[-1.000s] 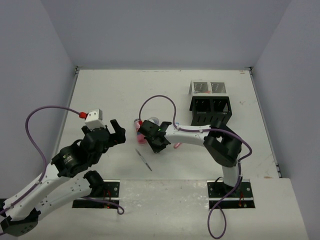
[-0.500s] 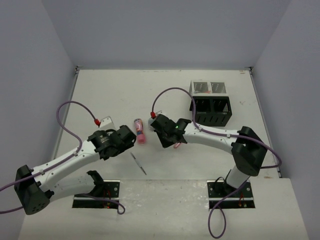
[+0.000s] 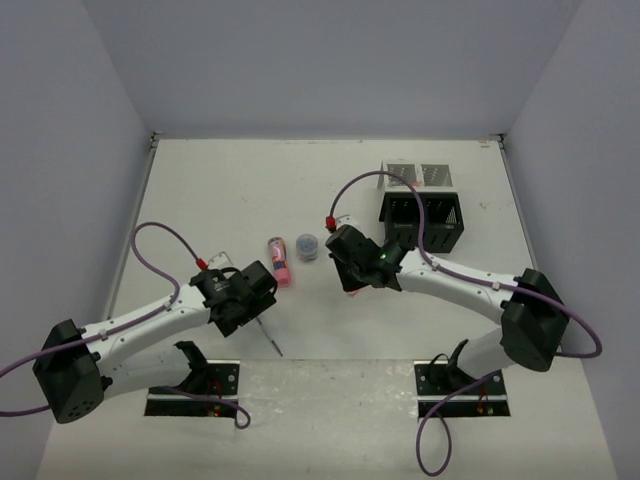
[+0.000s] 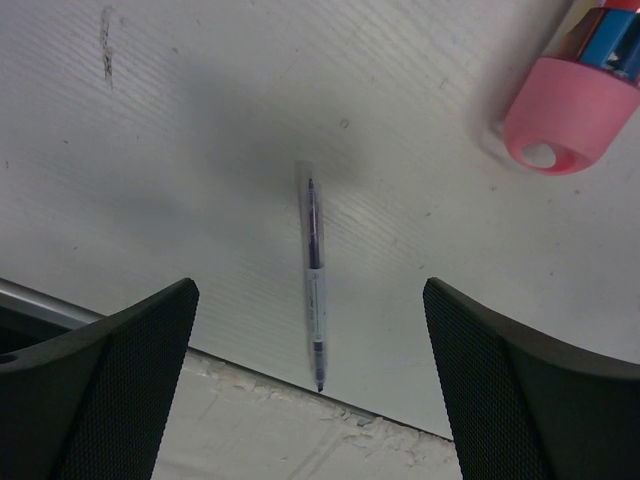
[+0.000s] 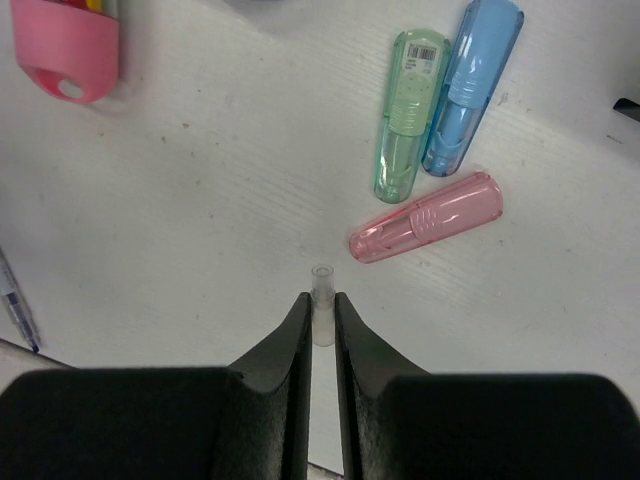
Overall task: Sort the stationery into containers
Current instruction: Pick up the pen from the center of the board.
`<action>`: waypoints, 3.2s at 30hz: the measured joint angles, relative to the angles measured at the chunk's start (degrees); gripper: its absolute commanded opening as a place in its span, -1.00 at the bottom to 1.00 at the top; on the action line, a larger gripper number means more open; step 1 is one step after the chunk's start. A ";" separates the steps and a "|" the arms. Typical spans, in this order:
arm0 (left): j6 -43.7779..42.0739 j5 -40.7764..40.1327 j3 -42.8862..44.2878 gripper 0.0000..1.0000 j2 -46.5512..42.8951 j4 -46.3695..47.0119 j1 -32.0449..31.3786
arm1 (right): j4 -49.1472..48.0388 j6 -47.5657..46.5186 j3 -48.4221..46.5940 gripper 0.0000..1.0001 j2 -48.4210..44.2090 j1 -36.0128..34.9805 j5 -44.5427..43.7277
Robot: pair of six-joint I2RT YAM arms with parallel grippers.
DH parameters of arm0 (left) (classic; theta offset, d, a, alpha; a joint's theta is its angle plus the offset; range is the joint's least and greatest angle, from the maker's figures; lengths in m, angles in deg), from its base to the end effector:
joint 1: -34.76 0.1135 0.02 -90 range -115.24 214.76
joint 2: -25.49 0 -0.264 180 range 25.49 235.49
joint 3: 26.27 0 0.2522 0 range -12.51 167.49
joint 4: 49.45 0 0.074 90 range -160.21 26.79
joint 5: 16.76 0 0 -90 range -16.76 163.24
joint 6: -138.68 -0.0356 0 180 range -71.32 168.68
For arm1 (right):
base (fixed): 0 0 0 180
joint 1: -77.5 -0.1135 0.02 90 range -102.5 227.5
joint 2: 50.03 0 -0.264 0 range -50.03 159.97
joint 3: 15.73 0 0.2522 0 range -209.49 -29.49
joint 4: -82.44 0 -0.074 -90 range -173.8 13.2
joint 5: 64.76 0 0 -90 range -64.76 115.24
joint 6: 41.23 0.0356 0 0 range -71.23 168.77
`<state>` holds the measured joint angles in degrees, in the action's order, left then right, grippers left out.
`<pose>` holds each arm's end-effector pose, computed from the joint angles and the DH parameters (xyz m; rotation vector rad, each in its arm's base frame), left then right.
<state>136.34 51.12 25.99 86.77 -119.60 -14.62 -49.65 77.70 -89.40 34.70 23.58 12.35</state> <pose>0.1159 -0.1145 0.2004 -0.9375 2.5477 -0.0451 0.1827 0.2372 0.2349 -0.4790 2.5356 0.2553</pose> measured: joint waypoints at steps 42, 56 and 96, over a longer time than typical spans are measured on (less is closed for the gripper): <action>3.80 6.76 0.68 -1.00 18.36 5.37 -2.08 | -8.84 -0.01 10.57 -1.00 -24.34 1.49 7.05; 9.24 3.48 2.67 -1.00 9.74 3.31 -2.08 | -15.81 0.02 16.40 -1.00 -31.65 1.49 11.86; 24.32 0.60 -3.23 -1.00 2.80 1.68 -2.14 | -17.95 12.74 20.09 -1.00 -36.15 2.36 6.03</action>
<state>160.66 51.72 22.75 89.57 -117.92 -16.77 -67.60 90.44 -69.32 -1.46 25.95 18.37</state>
